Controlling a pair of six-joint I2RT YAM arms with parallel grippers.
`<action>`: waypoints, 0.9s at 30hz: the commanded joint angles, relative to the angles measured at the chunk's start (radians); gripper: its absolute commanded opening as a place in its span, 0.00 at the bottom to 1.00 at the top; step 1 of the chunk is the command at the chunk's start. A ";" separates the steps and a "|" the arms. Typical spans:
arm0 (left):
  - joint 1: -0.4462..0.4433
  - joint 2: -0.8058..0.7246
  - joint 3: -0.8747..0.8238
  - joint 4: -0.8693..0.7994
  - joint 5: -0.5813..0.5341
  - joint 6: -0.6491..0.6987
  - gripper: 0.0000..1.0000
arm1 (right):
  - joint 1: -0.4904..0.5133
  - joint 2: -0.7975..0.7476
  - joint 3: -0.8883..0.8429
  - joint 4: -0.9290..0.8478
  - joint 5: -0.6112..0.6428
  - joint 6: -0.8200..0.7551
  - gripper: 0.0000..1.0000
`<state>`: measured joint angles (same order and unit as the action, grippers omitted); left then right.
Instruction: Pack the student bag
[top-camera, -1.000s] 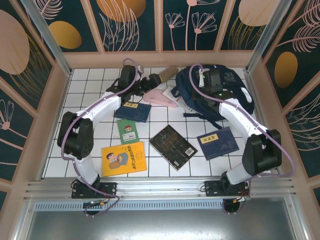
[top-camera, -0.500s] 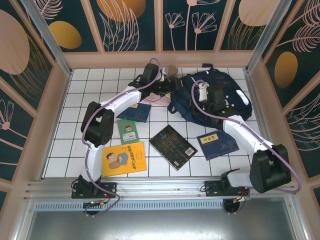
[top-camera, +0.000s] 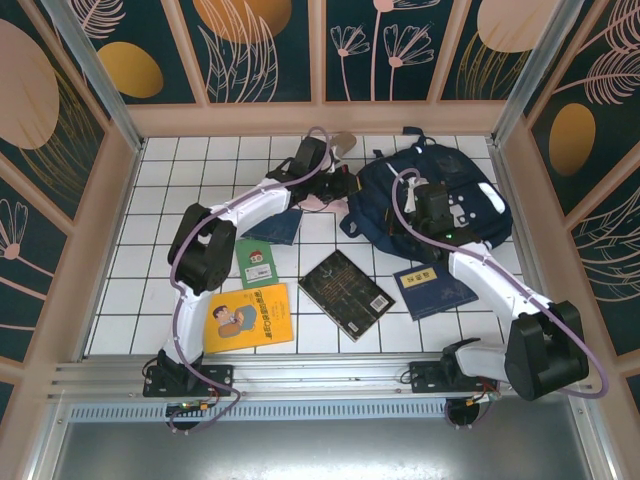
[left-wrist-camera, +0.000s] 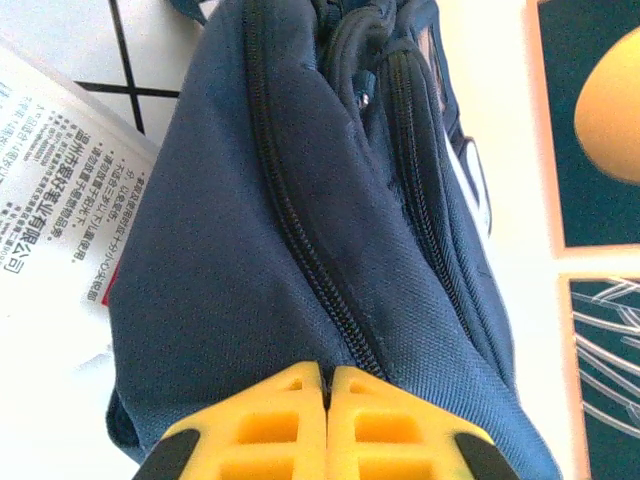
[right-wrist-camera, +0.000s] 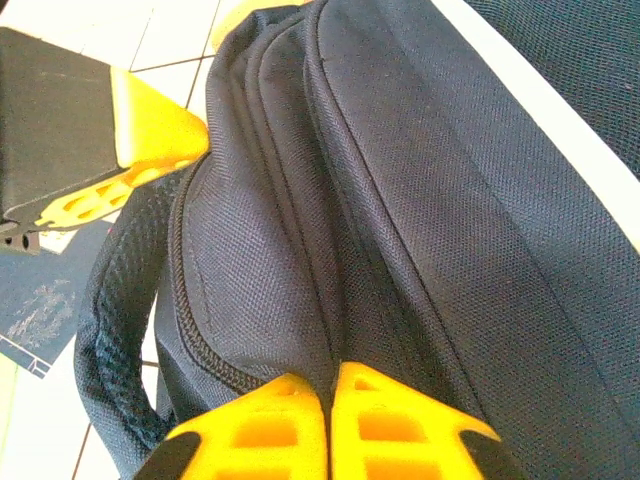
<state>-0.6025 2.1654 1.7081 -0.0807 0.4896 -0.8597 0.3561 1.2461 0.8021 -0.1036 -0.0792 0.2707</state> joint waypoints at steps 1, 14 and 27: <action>-0.012 -0.027 -0.065 0.042 0.022 -0.021 0.00 | 0.005 -0.053 0.022 0.047 -0.008 0.059 0.38; -0.011 -0.113 -0.227 0.129 0.016 -0.003 0.00 | 0.022 0.119 0.310 -0.287 0.041 -0.035 0.60; 0.047 -0.117 -0.231 0.184 0.051 -0.070 0.00 | -0.139 -0.047 0.129 -0.305 0.152 0.203 0.60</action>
<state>-0.5934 2.0914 1.4502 0.0631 0.5114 -0.8879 0.3153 1.3266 0.9951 -0.4011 0.0467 0.3534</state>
